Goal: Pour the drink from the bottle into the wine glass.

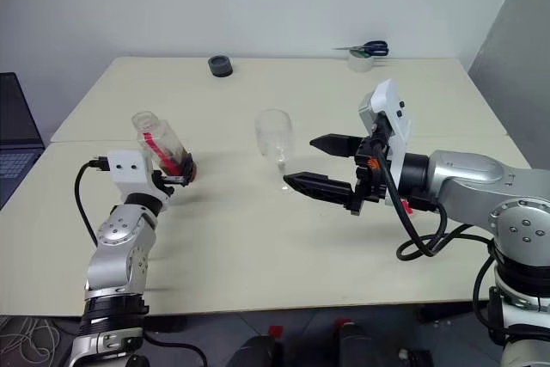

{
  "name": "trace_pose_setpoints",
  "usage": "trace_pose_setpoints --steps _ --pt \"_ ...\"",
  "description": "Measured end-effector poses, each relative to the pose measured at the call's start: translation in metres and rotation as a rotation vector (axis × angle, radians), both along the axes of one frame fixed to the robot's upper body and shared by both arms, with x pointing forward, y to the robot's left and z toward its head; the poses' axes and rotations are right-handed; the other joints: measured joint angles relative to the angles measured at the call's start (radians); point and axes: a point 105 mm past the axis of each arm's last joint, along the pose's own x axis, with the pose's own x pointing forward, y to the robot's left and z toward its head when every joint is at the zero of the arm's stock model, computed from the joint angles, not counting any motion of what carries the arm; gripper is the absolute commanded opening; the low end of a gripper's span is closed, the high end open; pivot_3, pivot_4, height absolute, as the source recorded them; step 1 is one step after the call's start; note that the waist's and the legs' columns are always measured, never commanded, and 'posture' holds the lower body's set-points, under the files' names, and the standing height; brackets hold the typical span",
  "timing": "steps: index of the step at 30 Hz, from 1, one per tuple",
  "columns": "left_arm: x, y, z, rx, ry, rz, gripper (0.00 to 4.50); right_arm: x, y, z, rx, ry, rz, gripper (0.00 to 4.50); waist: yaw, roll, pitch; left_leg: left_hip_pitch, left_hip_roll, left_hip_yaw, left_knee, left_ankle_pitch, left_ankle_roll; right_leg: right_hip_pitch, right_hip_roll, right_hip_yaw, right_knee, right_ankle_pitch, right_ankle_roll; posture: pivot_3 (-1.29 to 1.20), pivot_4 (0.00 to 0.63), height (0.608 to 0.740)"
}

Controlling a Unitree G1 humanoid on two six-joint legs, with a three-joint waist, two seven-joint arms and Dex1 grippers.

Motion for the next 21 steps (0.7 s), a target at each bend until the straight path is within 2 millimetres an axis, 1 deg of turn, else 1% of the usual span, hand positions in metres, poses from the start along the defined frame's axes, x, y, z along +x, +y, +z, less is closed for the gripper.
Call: trace_pose_setpoints --steps 5,9,11,13,18,20,21 --pt "0.014 0.01 0.001 0.019 -0.021 -0.002 4.5 0.001 -0.001 0.0 -0.003 -0.001 -0.014 4.49 0.006 0.0 0.0 0.0 0.0 0.0 0.0 0.0 0.0 0.0 0.0 0.0 0.0 0.0 0.0 0.0 0.15 0.74" --pt "0.031 0.009 0.001 -0.002 -0.043 -0.037 4.5 0.002 -0.002 0.001 -0.004 -0.003 -0.027 4.49 0.009 0.0 0.0 -0.001 0.0 0.0 0.001 0.0 0.0 0.0 0.0 -0.001 0.0 0.0 0.0 0.0 0.15 0.74" --pt "0.038 0.012 0.004 -0.001 -0.053 -0.037 4.09 0.003 -0.002 0.001 -0.001 -0.008 -0.039 4.5 0.008 -0.001 0.0 -0.001 0.0 0.0 0.001 0.0 0.0 -0.001 0.0 0.0 0.0 0.0 0.0 0.0 0.15 0.74" --pt "0.04 0.015 0.006 0.005 -0.063 -0.041 3.56 0.004 -0.003 0.002 0.001 -0.01 -0.048 4.5 0.006 -0.001 0.0 -0.001 0.0 0.001 0.0 0.0 0.0 -0.001 0.0 0.0 0.0 0.0 0.0 0.0 0.15 0.74" --pt "0.038 0.013 0.001 0.016 -0.064 -0.066 2.01 0.006 -0.005 -0.004 0.002 0.007 -0.069 4.5 0.006 -0.001 -0.001 -0.002 0.0 0.0 0.0 0.0 0.0 -0.002 -0.001 0.001 0.0 0.0 0.0 0.0 0.15 0.74" --pt "0.037 0.014 0.0 0.019 -0.067 -0.067 1.74 0.005 -0.005 -0.005 0.001 0.01 -0.072 4.5 0.005 -0.001 -0.001 -0.001 0.0 0.001 0.0 0.0 0.0 -0.002 -0.001 0.001 0.0 0.0 0.0 0.0 0.15 0.74" --pt "0.037 0.013 0.0 0.023 -0.065 -0.066 1.69 0.005 -0.005 -0.005 0.002 0.005 -0.074 4.5 0.004 -0.001 -0.001 -0.001 0.0 0.001 0.0 0.0 0.0 -0.002 -0.001 0.001 0.0 0.0 0.0 0.0 0.15 0.74"
